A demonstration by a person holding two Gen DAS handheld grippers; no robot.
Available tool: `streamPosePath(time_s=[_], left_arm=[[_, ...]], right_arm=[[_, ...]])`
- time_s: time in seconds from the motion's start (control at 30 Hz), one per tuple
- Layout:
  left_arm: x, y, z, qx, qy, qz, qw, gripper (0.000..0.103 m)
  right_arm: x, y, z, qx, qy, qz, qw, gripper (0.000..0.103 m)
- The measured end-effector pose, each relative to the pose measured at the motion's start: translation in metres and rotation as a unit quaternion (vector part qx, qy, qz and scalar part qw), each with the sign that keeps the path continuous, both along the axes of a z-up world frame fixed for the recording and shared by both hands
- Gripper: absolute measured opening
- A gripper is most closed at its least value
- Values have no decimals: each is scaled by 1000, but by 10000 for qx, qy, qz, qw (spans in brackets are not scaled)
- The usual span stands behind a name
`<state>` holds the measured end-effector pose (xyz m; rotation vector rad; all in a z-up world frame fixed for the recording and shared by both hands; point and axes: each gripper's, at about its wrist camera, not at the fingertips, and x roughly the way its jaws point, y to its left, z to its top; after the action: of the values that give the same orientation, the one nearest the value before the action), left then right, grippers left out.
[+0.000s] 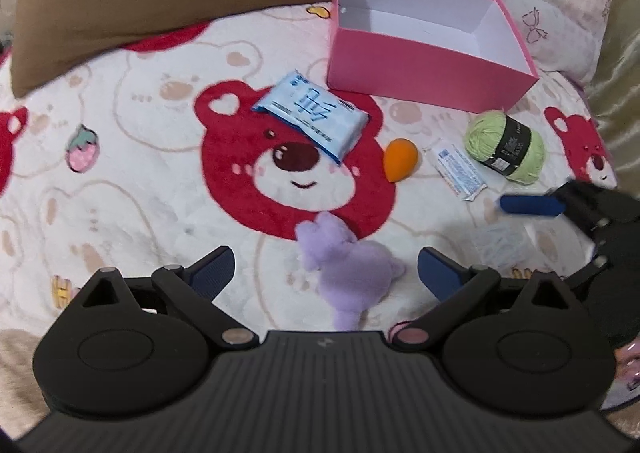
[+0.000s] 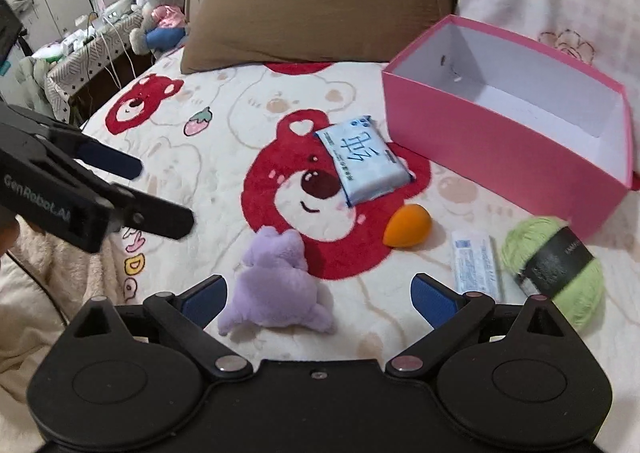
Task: Organize objects
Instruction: 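Move the left gripper to the purple plush toy and close on it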
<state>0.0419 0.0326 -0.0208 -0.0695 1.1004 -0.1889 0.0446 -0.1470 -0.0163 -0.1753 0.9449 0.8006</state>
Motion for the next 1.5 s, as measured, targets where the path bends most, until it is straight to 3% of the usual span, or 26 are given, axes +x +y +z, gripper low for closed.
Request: streamPosePath(time_s=[0.1,0.23,0.33,0.53,0.6,0.67,0.83,1.03,1.13,1.3,1.5], left_arm=[[2,2,-14,-292,-4,-50,9996,95],[3,4,-34,-406,-129,-7,9991,93],[4,9,-50,-696,-56,120,9975,89],[2,3,-75,-919,14,80,9957,73],[1,2,-82,-959,8,99,9953,63],[1,3,-86,-1011,2,101,9948,61],[3,6,-94,-950,-20,197,9953,51],[4,6,-107,-961,72,243,9950,36],[2,6,-112,-956,86,315,9949,33],[1,11,-114,-1028,133,512,9933,28],[-3,8,-117,-955,328,604,9931,28]], right_arm=[[0,2,-12,373,294,82,9988,100],[-4,15,-32,262,130,212,9993,100],[-5,23,-46,243,152,348,9990,100],[-8,35,-64,349,84,414,9985,100],[-9,36,-69,448,171,422,9980,99],[-12,39,-73,461,224,443,9977,99],[-18,45,-87,266,234,482,9982,98],[-7,42,-103,252,412,109,9988,97],[-3,37,-110,510,643,43,9966,92],[-3,40,-112,512,535,-75,9972,81],[-15,48,-113,159,191,-19,9997,82]])
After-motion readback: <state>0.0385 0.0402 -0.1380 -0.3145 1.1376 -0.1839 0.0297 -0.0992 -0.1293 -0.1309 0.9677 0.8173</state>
